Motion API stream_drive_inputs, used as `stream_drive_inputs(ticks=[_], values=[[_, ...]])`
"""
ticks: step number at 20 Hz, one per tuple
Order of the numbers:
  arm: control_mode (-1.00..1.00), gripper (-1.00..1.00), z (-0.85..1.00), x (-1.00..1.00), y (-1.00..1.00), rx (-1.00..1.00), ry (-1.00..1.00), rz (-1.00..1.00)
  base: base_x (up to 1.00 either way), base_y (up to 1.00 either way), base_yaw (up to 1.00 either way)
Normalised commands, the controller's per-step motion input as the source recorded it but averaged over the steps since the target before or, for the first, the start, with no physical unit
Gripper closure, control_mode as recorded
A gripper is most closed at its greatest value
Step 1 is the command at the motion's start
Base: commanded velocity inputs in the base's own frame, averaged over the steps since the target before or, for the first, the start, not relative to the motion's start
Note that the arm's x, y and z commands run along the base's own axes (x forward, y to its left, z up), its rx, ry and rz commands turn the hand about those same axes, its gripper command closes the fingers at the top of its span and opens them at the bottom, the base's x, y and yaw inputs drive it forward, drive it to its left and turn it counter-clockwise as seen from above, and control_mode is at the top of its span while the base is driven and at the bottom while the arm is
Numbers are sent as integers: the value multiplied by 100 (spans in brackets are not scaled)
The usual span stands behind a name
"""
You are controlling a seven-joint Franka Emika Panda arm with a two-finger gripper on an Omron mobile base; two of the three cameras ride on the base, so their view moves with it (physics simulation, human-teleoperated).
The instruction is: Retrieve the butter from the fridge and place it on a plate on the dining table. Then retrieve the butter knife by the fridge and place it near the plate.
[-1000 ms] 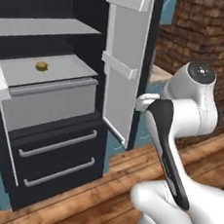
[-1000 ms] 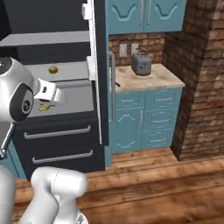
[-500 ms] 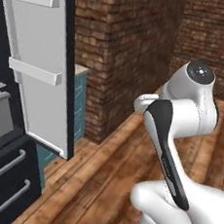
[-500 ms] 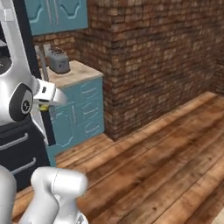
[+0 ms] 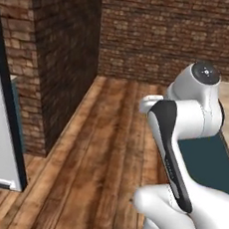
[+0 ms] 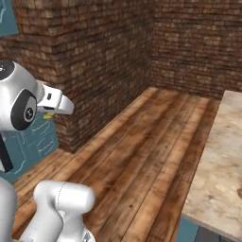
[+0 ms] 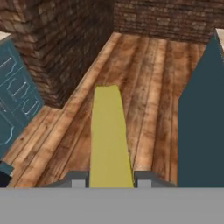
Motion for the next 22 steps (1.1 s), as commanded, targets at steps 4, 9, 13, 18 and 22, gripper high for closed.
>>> stream_drive_inputs(ticks=[4,9,13,18,22], values=[[100,100,0,0,0,0,0,0,0,0,-44],[100,100,0,0,0,0,0,0,0,0,-33],[100,100,0,0,0,0,0,0,15,0,-18],[100,100,0,0,0,0,0,0,42,0,-12],[100,100,0,0,0,0,0,0,48,4,-10]])
